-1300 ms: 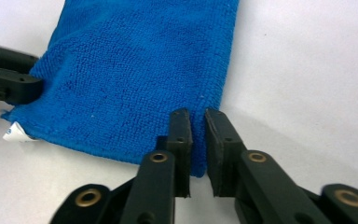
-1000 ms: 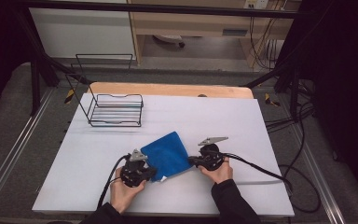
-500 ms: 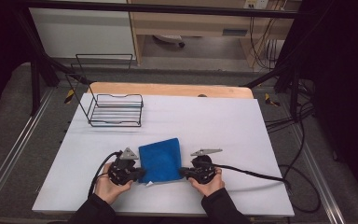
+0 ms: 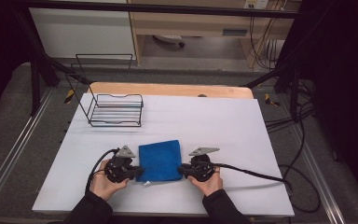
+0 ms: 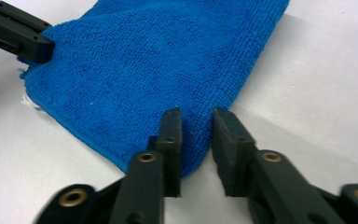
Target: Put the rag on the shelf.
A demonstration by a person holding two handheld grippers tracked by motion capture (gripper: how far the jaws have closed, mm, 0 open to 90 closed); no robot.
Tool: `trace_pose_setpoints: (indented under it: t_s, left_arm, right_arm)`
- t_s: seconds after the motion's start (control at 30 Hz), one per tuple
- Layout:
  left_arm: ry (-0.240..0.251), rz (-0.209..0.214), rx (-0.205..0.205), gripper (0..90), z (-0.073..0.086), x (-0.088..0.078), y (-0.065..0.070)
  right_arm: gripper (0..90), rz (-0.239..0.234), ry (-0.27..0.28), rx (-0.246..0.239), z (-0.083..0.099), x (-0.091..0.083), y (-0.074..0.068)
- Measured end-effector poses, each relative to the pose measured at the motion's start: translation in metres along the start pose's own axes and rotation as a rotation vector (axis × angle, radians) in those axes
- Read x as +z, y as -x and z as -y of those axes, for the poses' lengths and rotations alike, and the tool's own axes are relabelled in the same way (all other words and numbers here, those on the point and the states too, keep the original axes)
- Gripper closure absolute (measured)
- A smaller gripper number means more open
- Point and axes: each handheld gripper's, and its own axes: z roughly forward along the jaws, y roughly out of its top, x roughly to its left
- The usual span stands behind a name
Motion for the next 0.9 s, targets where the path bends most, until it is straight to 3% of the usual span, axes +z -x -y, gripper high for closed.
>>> trace_pose_setpoints:
  t_s: [0.1,0.3,0.43,0.47,0.5,0.53,0.63,0.7,0.73,0.83,0.9]
  left_arm:
    - [-0.008,-0.001,0.003,84.5,0.001,0.001,-0.001]
    - [0.008,0.004,0.006,81.9,0.004,0.0,-0.005]
    - [0.034,-0.022,0.006,70.0,0.005,-0.003,-0.003]
    - [0.056,-0.028,0.004,59.4,0.004,-0.006,-0.004]
    - [0.071,-0.033,-0.003,59.4,0.004,-0.008,-0.004]
    - [0.092,-0.04,-0.013,50.6,0.004,-0.01,-0.005]
    - [0.141,-0.068,-0.024,36.6,0.0,-0.017,-0.012]
    - [0.154,-0.086,-0.036,30.8,-0.004,-0.02,-0.018]
    - [0.161,-0.087,-0.044,30.8,-0.006,-0.021,-0.021]
    - [0.166,-0.101,-0.068,22.5,-0.015,-0.02,-0.03]
    - [0.159,-0.126,-0.075,18.6,-0.02,-0.017,-0.036]
  right_arm:
    - [89.1,-0.019,-0.006,0.055,0.0,-0.006,-0.004]
    - [88.5,-0.027,-0.011,0.099,0.002,-0.011,-0.01]
    - [77.3,0.016,-0.012,0.057,0.004,-0.011,-0.008]
    - [67.4,0.019,0.012,0.023,0.002,-0.015,-0.006]
    - [67.4,0.019,0.012,0.023,0.002,-0.015,-0.006]
    - [58.1,0.026,0.047,-0.018,-0.001,-0.019,-0.004]
    - [40.3,0.018,0.109,-0.058,-0.006,-0.026,0.003]
    - [31.7,0.013,0.127,-0.068,-0.01,-0.029,0.008]
    - [31.7,0.013,0.127,-0.068,-0.01,-0.029,0.008]
    - [20.6,-0.003,0.12,-0.104,-0.015,-0.03,0.015]
    - [15.0,0.011,0.119,-0.13,-0.016,-0.029,0.019]
